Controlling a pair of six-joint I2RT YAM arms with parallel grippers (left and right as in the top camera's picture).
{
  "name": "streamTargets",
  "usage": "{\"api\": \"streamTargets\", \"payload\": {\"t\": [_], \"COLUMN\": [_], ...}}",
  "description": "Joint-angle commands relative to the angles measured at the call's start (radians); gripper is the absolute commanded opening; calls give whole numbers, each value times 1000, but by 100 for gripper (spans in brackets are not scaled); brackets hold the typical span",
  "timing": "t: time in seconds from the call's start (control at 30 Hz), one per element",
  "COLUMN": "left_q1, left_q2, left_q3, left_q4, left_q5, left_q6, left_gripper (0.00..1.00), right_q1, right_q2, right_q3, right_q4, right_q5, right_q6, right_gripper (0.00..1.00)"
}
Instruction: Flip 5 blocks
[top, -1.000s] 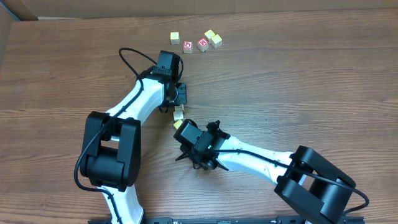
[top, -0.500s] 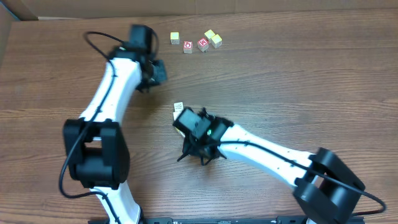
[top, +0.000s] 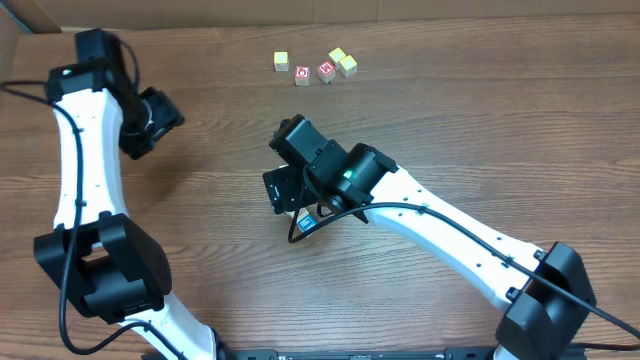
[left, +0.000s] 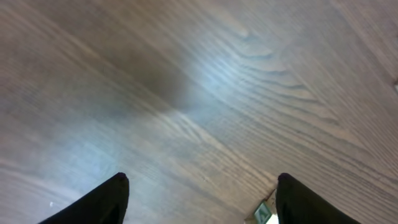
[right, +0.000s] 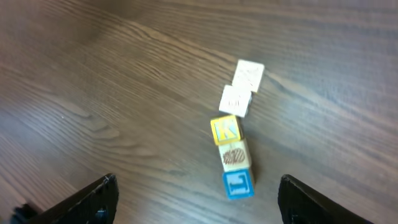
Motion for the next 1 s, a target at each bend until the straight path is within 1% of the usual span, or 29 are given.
{"api": "streamTargets", "payload": {"t": [0.0,0.2,0.33,0.4,0.47,0.5,0.63,0.77,0.97], "left_q1": [-3,-17,-28,-30,-30,-30,-30,-30,-30], "left_q2": [-16,-16,-16,-16,-16,-16,-16,-16,-16], "left_q3": [12,11,9,9,9,9,9,9,9], "left_q4": [-24,-60,-74,-74,-74,-74,-74,-74,-72], "left_q5": [29,27,-2,-11,-12,-12,-12,-12,-12], "left_q6": [-7,-7,-8,-8,-8,-8,-8,-8,-8], "left_gripper": [74,79,81,83,93,100,100,100,100], "right_q1": [3,5,5,5,5,5,5,5,5], "right_q2": [88,225,277,290,299,305,327,331,335], "right_q3": [18,17,16,16,16,16,15,15,14], "right_q4": [34,137,176,190,198,201,213,219,218], "right_q5": [50,76,76,76,76,76,76,76,76], "right_q6": [-89,-89,-89,-89,-89,-87,-73,-73,-47], "right_gripper": [83,82,82,79,73,71,70,62,62]}}
